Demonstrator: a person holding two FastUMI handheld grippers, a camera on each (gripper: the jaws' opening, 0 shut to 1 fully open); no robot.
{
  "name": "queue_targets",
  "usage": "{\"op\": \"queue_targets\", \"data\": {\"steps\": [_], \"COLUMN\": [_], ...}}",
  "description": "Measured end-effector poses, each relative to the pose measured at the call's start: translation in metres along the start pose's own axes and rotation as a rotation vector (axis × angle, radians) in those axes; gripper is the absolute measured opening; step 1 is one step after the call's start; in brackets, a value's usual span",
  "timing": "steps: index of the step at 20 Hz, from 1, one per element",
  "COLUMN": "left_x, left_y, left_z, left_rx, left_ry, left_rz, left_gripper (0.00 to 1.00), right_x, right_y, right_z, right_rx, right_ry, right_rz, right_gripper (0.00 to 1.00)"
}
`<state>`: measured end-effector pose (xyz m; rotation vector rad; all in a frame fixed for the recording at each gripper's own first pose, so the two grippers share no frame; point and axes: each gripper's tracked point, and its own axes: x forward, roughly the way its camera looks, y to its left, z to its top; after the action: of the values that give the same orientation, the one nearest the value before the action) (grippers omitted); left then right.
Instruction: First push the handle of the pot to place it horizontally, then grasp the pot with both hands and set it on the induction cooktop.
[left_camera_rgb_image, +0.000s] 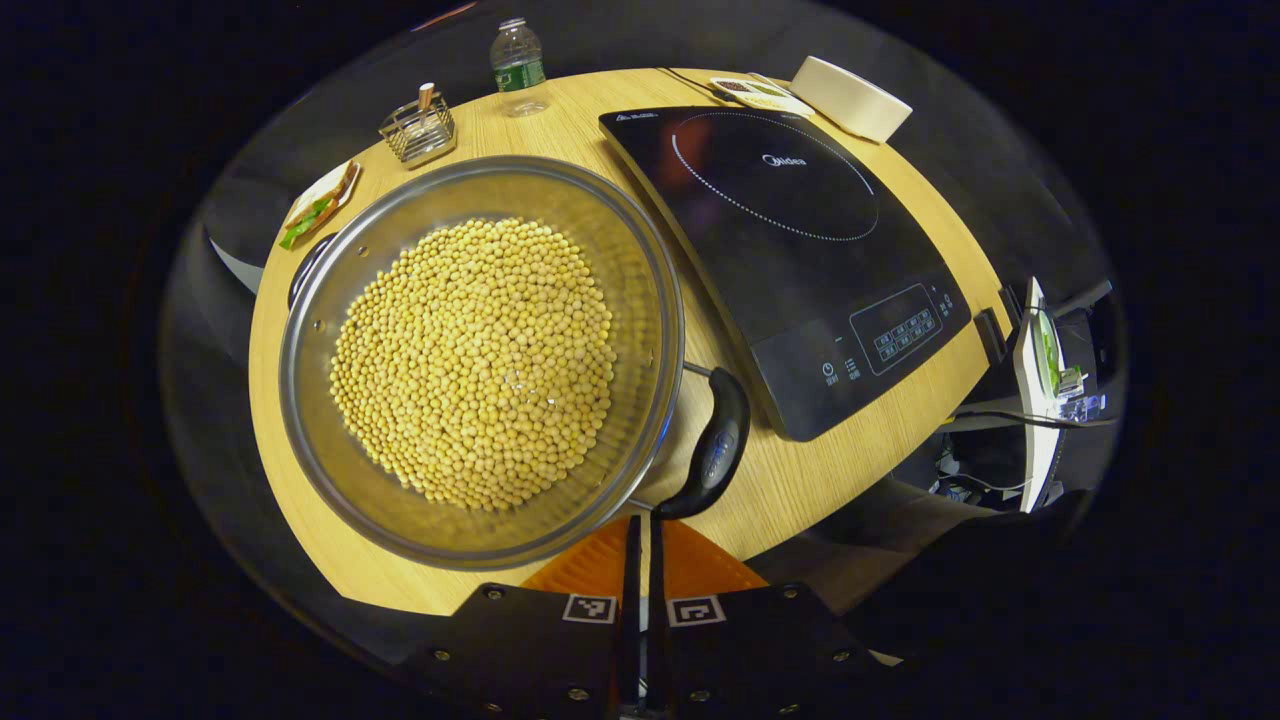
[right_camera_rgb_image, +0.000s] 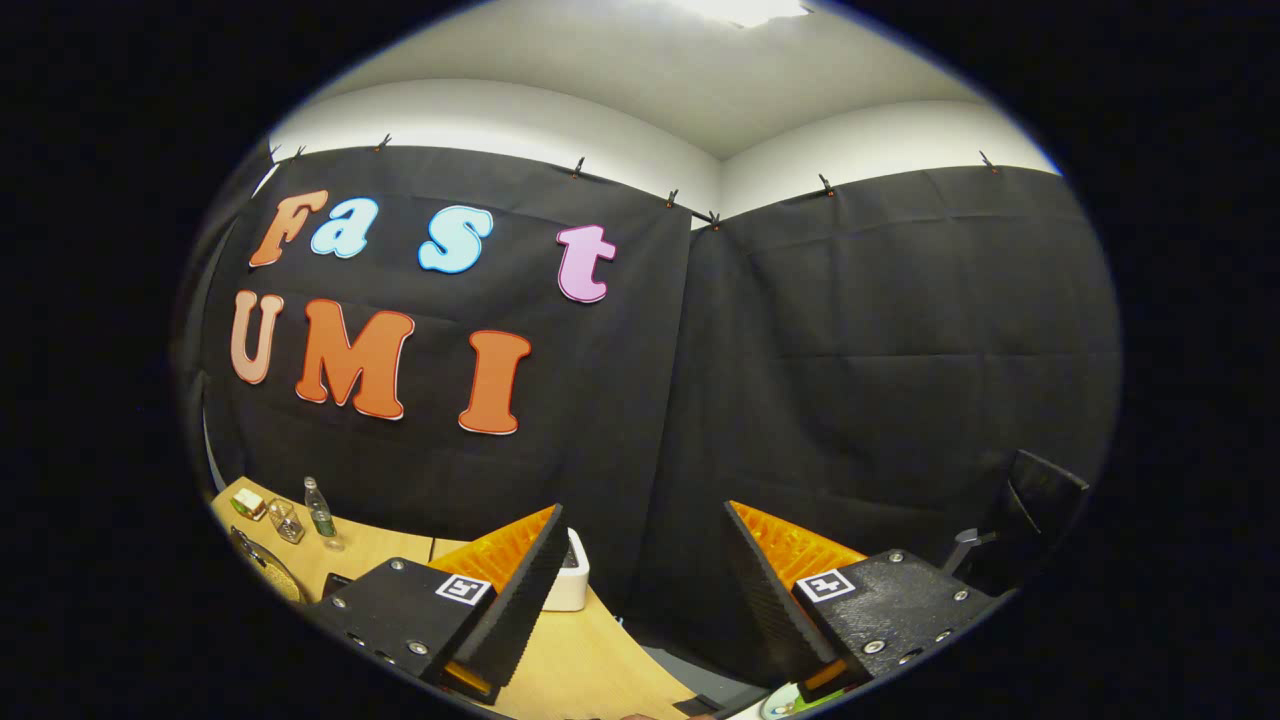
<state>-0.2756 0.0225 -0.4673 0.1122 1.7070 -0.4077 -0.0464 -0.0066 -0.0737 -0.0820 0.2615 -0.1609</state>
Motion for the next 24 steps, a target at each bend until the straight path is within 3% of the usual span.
{"op": "queue_targets", "data": {"steps": [8,19,24], "left_x": [0.002,0.003,0.004], "left_y": [-0.011,-0.014,-0.013], "left_z": [0.031,0.098,0.126], "left_rx": [-0.086,-0.088,-0.139], "left_ry": [-0.037,-0.120,-0.151], "left_rz": [-0.025,-0.017,-0.040], "left_gripper": [0.02,0.02,0.01], "right_x": [-0.010,-0.023,-0.027], "right_y": [-0.006,-0.042,-0.043], "right_z": [-0.015,-0.026,-0.026], "right_rx": [0.031,0.016,0.019], "right_ry": [0.049,0.076,0.092], "right_rz": [-0.041,-0.103,-0.122], "right_gripper": [0.95,0.95,0.95]}}
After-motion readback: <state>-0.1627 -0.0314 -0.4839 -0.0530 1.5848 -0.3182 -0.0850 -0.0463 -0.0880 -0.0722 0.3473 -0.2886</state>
